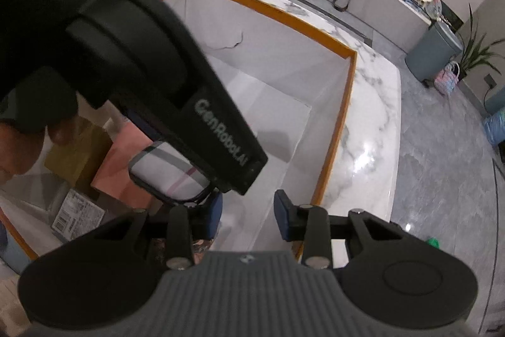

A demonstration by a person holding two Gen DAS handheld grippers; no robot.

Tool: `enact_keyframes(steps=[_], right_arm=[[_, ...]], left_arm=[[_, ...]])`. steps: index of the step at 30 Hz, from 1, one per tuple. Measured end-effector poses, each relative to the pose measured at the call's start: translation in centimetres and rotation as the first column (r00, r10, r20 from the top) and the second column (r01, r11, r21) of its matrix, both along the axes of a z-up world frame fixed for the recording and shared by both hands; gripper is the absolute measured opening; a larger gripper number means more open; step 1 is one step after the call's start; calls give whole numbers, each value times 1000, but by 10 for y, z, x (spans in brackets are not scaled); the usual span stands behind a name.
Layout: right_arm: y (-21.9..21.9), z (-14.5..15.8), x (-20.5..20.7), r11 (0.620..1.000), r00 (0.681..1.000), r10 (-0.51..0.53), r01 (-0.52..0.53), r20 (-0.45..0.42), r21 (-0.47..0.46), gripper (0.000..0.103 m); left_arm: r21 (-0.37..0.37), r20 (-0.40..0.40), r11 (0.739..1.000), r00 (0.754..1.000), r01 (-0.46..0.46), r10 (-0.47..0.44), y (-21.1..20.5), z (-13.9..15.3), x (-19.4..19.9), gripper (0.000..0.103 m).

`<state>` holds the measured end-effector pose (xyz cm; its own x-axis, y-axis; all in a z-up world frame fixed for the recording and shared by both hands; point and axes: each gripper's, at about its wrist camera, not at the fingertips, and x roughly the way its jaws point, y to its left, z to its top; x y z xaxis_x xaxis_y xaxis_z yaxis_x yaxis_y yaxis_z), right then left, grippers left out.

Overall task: Organize rigid objects
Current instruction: 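Lower the plaid case into the orange box and open the left tool, then move the left tool to the white rectangular box while the right tool reaches the pink pump bottle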

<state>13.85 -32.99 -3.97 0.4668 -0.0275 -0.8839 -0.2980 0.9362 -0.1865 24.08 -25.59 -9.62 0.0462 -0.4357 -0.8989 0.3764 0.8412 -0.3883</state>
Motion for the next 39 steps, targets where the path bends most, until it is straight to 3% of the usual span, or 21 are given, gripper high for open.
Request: enact_keyframes(steps=[7, 15, 19, 23, 27, 30, 39], right_arm=[[0, 1, -2, 1000, 1000, -2, 2, 0, 13, 39], [6, 1, -10, 998, 999, 41, -40, -13, 44, 39], [15, -9, -10, 997, 996, 77, -76, -42, 28, 38], [25, -18, -6, 993, 990, 115, -114, -85, 16, 37], [29, -28, -2, 992, 984, 125, -128, -127, -13, 29], [28, -31, 0, 994, 986, 99, -106, -134, -39, 14], [31, -25, -1, 995, 990, 61, -70, -125, -72, 14]], left_arm=[[-18, -33, 1000, 999, 23, -23, 4, 2, 0, 80], [-26, 68, 996, 994, 84, -82, 12, 26, -9, 67], [-10, 180, 993, 977, 121, -117, 16, 43, -15, 66], [-10, 224, 993, 968, 115, -109, 27, 53, -21, 66], [-12, 245, 993, 963, 121, -114, 39, 57, -27, 66], [-15, 266, 991, 956, 132, -123, 47, 63, -30, 65], [-41, 315, 991, 943, 131, -112, 70, 80, -39, 66]])
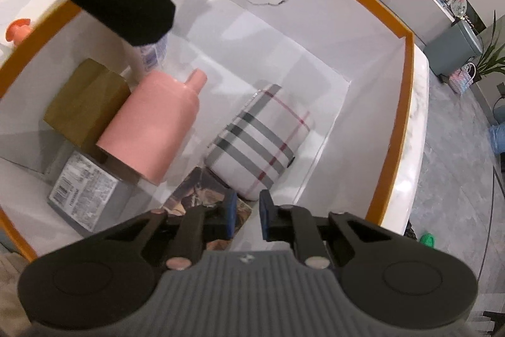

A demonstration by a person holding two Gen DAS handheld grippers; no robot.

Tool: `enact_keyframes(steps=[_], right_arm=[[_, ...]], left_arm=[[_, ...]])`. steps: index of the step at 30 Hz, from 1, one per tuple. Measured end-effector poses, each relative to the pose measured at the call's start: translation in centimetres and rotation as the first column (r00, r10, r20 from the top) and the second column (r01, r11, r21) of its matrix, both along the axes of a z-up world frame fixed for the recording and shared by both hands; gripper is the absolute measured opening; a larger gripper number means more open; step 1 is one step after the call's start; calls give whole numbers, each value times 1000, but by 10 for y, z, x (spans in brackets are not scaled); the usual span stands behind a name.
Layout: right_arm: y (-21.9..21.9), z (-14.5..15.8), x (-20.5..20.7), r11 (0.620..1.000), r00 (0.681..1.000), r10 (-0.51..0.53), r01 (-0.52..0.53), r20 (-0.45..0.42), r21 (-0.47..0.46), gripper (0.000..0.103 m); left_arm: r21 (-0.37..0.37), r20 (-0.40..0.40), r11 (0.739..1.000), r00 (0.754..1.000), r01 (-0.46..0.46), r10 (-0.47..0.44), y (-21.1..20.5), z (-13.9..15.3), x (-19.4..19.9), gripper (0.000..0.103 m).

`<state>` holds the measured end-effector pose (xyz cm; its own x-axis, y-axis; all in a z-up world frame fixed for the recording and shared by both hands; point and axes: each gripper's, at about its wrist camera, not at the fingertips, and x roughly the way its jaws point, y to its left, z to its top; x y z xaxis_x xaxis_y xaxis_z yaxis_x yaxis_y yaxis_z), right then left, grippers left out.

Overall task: Organize rigid objects
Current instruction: 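Move the left tool to the white rectangular box while the right tool reaches the pink pump bottle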

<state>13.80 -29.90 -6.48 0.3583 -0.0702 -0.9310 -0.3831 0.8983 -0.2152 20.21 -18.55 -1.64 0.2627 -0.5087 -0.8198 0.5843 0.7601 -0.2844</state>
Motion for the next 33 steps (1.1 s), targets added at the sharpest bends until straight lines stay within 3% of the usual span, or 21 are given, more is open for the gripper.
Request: enact_keyframes(steps=[6, 13, 20, 26, 33], right_arm=[[18, 29, -12, 999, 998, -10, 8, 66, 42, 16], [35, 68, -18, 982, 987, -42, 13, 155, 187, 16], [77, 90, -18, 966, 972, 17, -77, 235, 248, 17], [126, 84, -11, 960, 967, 122, -173, 224, 222, 24], [166, 49, 11, 961, 974, 191, -211, 122, 180, 34]], left_arm=[[-30, 68, 1000, 998, -7, 9, 20, 19, -5, 65], [-67, 141, 996, 987, -67, 76, 58, 43, -1, 64], [4, 173, 989, 974, -151, 148, 94, 37, -1, 63], [105, 164, 973, 968, -208, 189, 123, 16, 6, 63], [191, 129, 958, 973, -215, 192, 148, -18, 7, 64]])
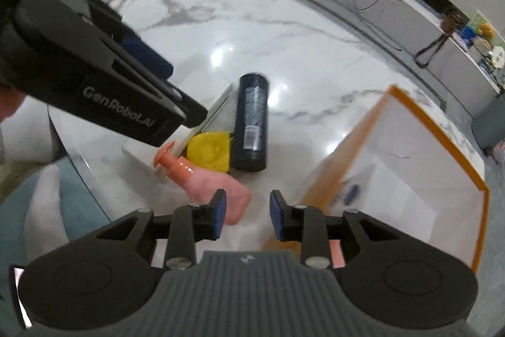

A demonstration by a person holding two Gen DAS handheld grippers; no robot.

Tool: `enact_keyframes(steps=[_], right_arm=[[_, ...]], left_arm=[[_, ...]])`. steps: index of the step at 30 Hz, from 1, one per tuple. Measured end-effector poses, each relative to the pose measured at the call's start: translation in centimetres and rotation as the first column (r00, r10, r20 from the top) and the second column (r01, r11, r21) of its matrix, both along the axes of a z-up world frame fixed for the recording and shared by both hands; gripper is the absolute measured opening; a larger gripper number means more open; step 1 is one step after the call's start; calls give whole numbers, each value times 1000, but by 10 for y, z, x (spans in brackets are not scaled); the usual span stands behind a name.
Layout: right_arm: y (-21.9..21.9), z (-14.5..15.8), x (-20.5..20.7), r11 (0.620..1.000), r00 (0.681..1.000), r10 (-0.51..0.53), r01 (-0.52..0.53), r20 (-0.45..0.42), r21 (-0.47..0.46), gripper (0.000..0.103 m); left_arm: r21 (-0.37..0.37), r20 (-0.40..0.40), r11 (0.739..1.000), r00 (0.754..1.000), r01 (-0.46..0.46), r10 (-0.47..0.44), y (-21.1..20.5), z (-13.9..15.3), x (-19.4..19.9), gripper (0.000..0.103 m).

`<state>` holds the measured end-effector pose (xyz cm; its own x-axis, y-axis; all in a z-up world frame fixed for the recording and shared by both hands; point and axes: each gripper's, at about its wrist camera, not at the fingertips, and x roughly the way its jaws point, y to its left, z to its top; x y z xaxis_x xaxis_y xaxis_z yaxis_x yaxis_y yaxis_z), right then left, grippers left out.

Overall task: Organize rigid objects
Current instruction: 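Move the left tool to the white rectangular box while the right tool reaches the pink pump bottle, then grasp the white rectangular box with the left tool while the right tool grasps the pink pump bottle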

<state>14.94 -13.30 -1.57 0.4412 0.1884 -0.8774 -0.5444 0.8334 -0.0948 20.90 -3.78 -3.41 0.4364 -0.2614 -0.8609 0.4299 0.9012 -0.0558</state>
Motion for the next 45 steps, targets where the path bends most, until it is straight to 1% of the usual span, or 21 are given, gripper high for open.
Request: enact_keyframes(steps=[1, 2, 4, 5, 6, 10, 11, 13, 16, 18, 20, 22, 25, 26, 29, 33, 36, 41, 45], right_arm=[[5, -5, 2, 1000, 1000, 18, -18, -10, -12, 37], [9, -8, 3, 999, 999, 35, -36, -19, -26, 38], [17, -15, 7, 996, 997, 68, -70, -33, -51, 43], [21, -17, 9, 995, 996, 83, -85, -39, -57, 46], [24, -21, 11, 993, 994, 97, -100, -47, -60, 50], [34, -31, 19, 985, 986, 148, -154, -75, -81, 56], [36, -33, 20, 982, 984, 160, -167, -82, -86, 56], [39, -38, 23, 977, 978, 184, -193, -96, -91, 59], [43, -43, 26, 969, 971, 215, -226, -103, -104, 59], [43, -47, 27, 967, 969, 223, -234, -108, -104, 59], [44, -50, 28, 967, 967, 226, -237, -115, -96, 59], [46, -54, 30, 965, 965, 230, -242, -125, -98, 58], [50, -55, 31, 959, 960, 249, -263, -127, -109, 55], [50, -54, 31, 956, 958, 258, -272, -128, -109, 54], [52, -52, 28, 952, 954, 274, -287, -119, -106, 53], [54, -49, 19, 951, 953, 282, -293, -109, -99, 52], [56, -47, 12, 949, 948, 293, -304, -124, -83, 52], [60, -45, -1, 931, 932, 335, -350, -135, -103, 50], [62, -47, -5, 917, 926, 351, -370, -140, -148, 49]], left_arm=[[18, -9, 1000, 1000, -8, 8, 3, -6, 2, 64], [31, -27, 999, 999, -22, 23, 5, -12, 4, 64], [12, -50, 998, 997, -55, 56, 16, -19, 11, 69], [5, -58, 997, 996, -73, 73, 19, -23, 14, 73], [6, -67, 996, 994, -92, 92, 23, -26, 17, 77], [17, -134, 989, 980, -148, 149, 32, -45, 27, 78], [14, -151, 988, 976, -156, 157, 33, -48, 28, 79], [-4, -179, 986, 970, -168, 165, 34, -53, 30, 79], [-21, -186, 986, 969, -168, 161, 32, -57, 33, 80], [-11, -186, 987, 970, -159, 154, 29, -63, 35, 80], [1, -189, 986, 968, -165, 162, 29, -68, 38, 83], [7, -193, 985, 967, -170, 168, 28, -71, 39, 83], [5, -195, 985, 966, -173, 171, 29, -74, 41, 83], [2, -203, 984, 964, -177, 174, 30, -75, 43, 82], [1, -218, 983, 959, -183, 179, 32, -76, 44, 70], [-6, -238, 984, 956, -176, 170, 39, -75, 42, 69], [-14, -262, 986, 953, -164, 155, 46, -76, 39, 69], [-34, -322, 981, 931, -193, 172, 59, -79, 38, 68], [-10, -307, 983, 936, -183, 171, 59, -77, 35, 69]])
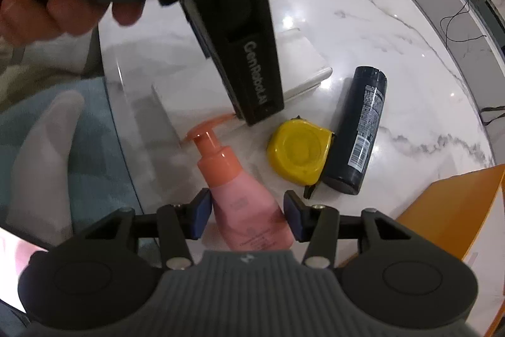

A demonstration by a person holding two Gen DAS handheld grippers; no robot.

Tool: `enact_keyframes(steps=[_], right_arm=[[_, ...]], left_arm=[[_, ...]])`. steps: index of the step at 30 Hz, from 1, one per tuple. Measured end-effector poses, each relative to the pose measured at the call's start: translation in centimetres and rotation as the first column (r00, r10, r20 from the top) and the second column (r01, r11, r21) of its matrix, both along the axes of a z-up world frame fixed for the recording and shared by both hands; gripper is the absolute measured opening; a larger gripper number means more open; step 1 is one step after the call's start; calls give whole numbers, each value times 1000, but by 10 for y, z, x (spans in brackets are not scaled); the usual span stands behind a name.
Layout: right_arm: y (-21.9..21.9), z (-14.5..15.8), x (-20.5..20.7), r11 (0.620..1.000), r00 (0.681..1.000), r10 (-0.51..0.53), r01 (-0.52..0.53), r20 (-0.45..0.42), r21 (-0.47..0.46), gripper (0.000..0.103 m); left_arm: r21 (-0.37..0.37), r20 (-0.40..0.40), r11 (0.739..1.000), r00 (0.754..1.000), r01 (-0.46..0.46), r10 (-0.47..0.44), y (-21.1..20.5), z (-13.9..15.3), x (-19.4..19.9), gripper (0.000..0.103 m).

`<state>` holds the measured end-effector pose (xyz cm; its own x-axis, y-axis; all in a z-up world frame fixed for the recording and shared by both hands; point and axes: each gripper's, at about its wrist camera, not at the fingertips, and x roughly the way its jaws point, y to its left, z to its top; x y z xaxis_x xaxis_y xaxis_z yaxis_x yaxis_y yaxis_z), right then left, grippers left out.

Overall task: Organize rigid objects
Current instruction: 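Grasp the white rectangular box with the left tool while the right tool grasps the pink pump bottle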

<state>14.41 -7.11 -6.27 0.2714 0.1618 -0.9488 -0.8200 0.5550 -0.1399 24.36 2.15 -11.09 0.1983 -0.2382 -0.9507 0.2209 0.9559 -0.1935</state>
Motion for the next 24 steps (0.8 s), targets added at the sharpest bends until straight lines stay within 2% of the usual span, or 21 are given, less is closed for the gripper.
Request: enact_keyframes(steps=[3, 5, 10, 14, 24], right_arm=[[-1, -3, 0, 999, 1000, -6, 7, 7, -39, 46], [-3, -4, 5, 997, 999, -49, 49, 6, -65, 46], [-6, -7, 14, 990, 991, -132, 130, -21, -61, 46], [3, -8, 12, 992, 993, -115, 115, 0, -51, 46], [27, -16, 22, 998, 998, -62, 62, -22, -18, 44]], left_arm=[[27, 8, 1000, 1000, 16, -16, 1, 1, -2, 67], [57, 13, 998, 999, 40, -41, 0, 2, -5, 66], [105, 20, 991, 996, 83, -86, 0, 4, -12, 66], [116, 35, 990, 996, 83, -88, 0, 2, -14, 71], [125, 81, 986, 989, 112, -122, -4, -7, -10, 74]])
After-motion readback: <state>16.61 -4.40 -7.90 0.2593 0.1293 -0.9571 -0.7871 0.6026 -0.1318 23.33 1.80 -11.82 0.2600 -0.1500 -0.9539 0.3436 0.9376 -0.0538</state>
